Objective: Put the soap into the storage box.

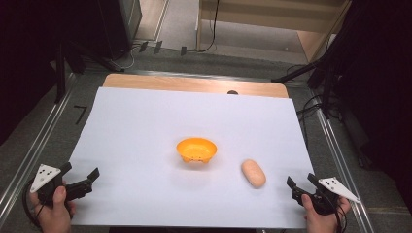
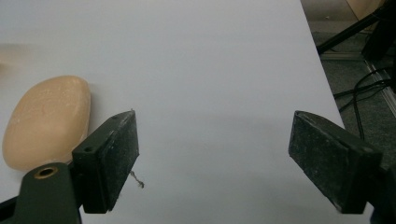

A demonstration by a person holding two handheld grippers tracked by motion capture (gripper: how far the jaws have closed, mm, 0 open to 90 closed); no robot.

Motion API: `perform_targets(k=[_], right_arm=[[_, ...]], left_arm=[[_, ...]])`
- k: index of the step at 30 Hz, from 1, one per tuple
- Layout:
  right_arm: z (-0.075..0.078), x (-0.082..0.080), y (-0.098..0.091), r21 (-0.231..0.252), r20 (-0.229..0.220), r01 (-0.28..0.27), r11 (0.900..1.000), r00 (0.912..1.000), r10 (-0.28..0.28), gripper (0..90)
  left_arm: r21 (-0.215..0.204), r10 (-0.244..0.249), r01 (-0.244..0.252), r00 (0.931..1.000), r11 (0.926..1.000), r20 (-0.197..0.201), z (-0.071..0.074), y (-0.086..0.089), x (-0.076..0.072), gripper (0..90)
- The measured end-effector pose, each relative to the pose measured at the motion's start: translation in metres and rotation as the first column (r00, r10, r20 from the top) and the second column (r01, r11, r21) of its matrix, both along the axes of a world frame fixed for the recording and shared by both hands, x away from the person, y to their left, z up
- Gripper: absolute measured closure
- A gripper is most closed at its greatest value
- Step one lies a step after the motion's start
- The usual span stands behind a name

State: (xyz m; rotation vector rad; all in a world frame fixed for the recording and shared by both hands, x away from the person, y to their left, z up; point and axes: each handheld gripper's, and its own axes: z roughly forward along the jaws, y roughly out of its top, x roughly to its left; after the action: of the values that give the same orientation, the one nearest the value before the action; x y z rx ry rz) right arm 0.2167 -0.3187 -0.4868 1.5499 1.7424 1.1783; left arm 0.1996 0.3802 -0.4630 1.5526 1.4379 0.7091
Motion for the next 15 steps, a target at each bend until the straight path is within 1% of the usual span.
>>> perform_targets(k=[1, 2, 3, 7, 8, 10, 15], right_arm=[[0.0, 0.0, 0.0, 0.0, 0.0, 0.0, 1.0, 1.0, 0.0, 17.1], [0.001, 0.0, 0.002, -0.02, -0.005, -0.005, 0.9998, 1.0, 0.005, 18.4], [0.002, 0.0, 0.003, -0.027, -0.007, -0.008, 0.9996, 0.9999, 0.008, 18.4], [0.005, 0.0, 0.006, -0.019, -0.007, -0.012, 0.9997, 0.9999, 0.012, 18.6], [0.008, 0.0, 0.009, -0.023, -0.002, -0.021, 0.9995, 0.9998, 0.021, 18.8], [0.009, 0.0, 0.011, -0.03, 0.001, -0.023, 0.9993, 0.9997, 0.023, 19.1], [0.014, 0.001, 0.025, -0.041, -0.018, -0.057, 0.9976, 0.9983, 0.056, 19.9]], left_arm=[[0.0, 0.0, 0.0, 1.0, 1.0, 0.0, 0.0, 0.0, 0.0, 0.0], [0.0, -0.002, 0.002, 1.0, 1.0, -0.004, 0.0, 0.0, 0.0, 0.0], [-0.002, -0.006, 0.006, 1.0, 1.0, -0.007, 0.0, 0.0, 0.0, 0.0], [-0.004, -0.009, 0.008, 0.9999, 1.0, -0.01, 0.0, 0.0, 0.001, 0.0], [-0.005, -0.01, 0.01, 0.9999, 0.9999, -0.01, 0.0, 0.001, 0.001, 0.0], [-0.006, -0.012, 0.012, 0.9998, 0.9999, -0.012, 0.0, 0.001, 0.001, 0.0], [-0.01, -0.02, 0.02, 0.9996, 0.9998, -0.019, 0.0, 0.001, 0.002, 0.0]])
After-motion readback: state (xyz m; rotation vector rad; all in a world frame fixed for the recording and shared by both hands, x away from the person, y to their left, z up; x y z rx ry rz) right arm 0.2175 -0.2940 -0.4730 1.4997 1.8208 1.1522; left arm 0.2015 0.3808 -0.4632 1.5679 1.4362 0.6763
